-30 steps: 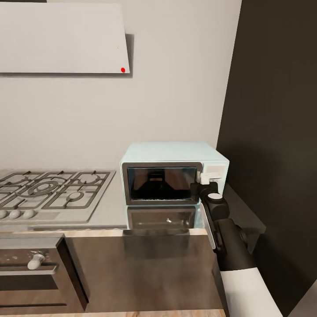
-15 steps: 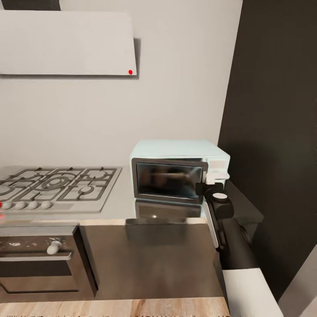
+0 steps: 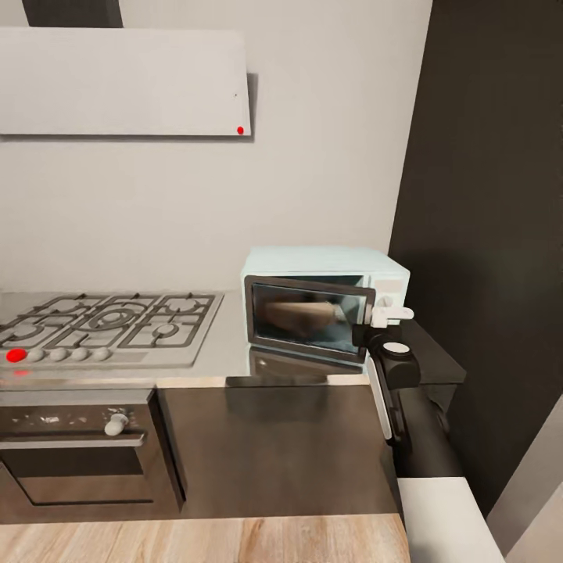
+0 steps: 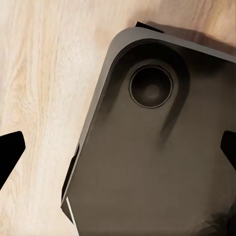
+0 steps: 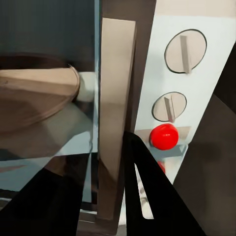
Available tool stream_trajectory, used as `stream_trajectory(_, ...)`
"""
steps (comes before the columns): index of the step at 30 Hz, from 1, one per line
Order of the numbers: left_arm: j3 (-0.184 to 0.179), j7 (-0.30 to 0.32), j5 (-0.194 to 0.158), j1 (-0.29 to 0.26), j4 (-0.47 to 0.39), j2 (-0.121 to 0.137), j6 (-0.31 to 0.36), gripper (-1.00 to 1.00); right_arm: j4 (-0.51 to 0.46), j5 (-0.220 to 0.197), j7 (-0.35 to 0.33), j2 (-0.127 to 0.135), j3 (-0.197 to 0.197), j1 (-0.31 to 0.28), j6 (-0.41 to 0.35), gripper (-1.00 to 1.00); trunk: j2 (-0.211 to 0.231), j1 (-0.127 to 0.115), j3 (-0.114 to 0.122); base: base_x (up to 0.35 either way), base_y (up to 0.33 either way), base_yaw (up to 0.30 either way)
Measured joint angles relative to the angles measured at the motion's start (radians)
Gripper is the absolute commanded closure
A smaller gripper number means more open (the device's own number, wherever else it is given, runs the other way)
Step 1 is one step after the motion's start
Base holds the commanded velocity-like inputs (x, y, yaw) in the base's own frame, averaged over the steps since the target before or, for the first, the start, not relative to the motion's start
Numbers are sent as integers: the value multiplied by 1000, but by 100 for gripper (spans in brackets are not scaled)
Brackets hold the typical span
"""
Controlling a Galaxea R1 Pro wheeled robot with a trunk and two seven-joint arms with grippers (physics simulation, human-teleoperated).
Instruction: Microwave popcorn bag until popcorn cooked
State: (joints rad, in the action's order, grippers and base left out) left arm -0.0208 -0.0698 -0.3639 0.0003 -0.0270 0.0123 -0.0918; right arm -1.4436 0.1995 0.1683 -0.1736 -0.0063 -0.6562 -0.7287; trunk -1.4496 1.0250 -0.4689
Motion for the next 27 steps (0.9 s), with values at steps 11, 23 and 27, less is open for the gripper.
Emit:
stream_trajectory(11,-1,1,0,0,0,1,0,-100,15,-5,-2,0,14,0,-1,-100,0,0,0,0,0,0)
stream_trajectory(23,-1,0,0,0,0,0,0,-100,-3,-55,-14,-1,83,0,-90,-100,0,0,0,0,0,0)
stream_trajectory(27,-1,0,0,0,0,1,0,-100,-26,-65,-16,12,78,0,-187,-100,0,0,0,0,0,0)
